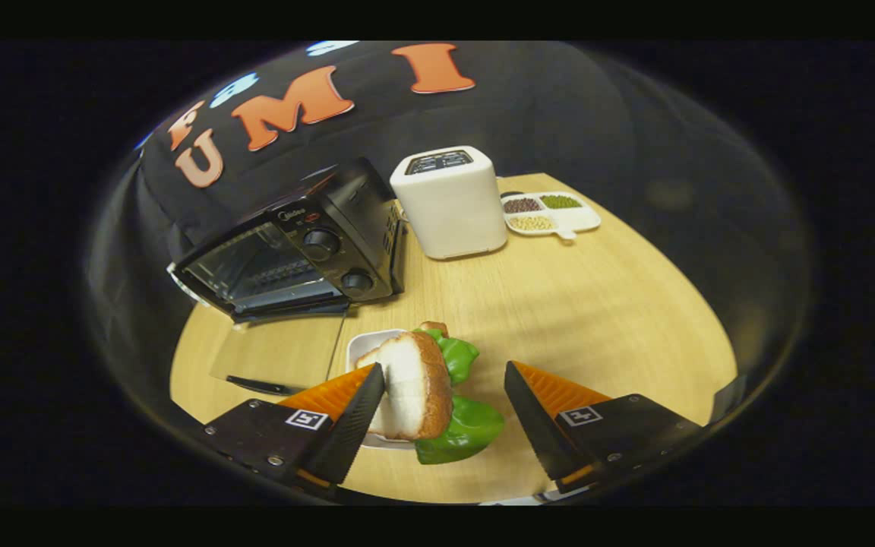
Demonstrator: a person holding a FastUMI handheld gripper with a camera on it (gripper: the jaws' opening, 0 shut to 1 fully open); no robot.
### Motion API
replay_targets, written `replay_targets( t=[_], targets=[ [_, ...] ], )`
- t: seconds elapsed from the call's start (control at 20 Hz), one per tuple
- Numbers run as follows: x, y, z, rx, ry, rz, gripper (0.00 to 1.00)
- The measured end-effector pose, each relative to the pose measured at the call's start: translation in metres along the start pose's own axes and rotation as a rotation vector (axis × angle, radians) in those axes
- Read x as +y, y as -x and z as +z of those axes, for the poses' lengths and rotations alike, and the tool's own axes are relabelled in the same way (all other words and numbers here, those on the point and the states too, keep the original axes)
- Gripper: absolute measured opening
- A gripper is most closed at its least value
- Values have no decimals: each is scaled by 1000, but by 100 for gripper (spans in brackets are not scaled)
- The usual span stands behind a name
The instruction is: Open the toaster oven, put the food inside, and close the toaster oven door.
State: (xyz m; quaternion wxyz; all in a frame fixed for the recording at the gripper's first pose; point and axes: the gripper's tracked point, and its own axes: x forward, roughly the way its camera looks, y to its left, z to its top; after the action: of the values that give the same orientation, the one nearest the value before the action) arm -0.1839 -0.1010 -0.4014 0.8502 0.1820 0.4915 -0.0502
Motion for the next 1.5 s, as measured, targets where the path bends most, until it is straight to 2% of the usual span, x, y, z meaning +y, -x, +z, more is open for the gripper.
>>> replay_targets(
  t=[0.15,0.25,0.3,0.5,0.65,0.95,1.2,1.35,1.5],
  targets=[
    [8,-6,-9,39,-105,66,93],
    [16,-6,-11,60,-146,89,76],
    [21,-5,-12,83,-166,101,59],
    [33,8,-2,79,-181,120,39],
    [45,20,16,33,-157,116,36],
    [97,39,54,-66,-223,217,35],
    [158,22,66,-106,-278,325,35],
    [187,3,70,-123,-308,355,35],
    [215,-18,74,-119,-410,401,36]
  ],
)
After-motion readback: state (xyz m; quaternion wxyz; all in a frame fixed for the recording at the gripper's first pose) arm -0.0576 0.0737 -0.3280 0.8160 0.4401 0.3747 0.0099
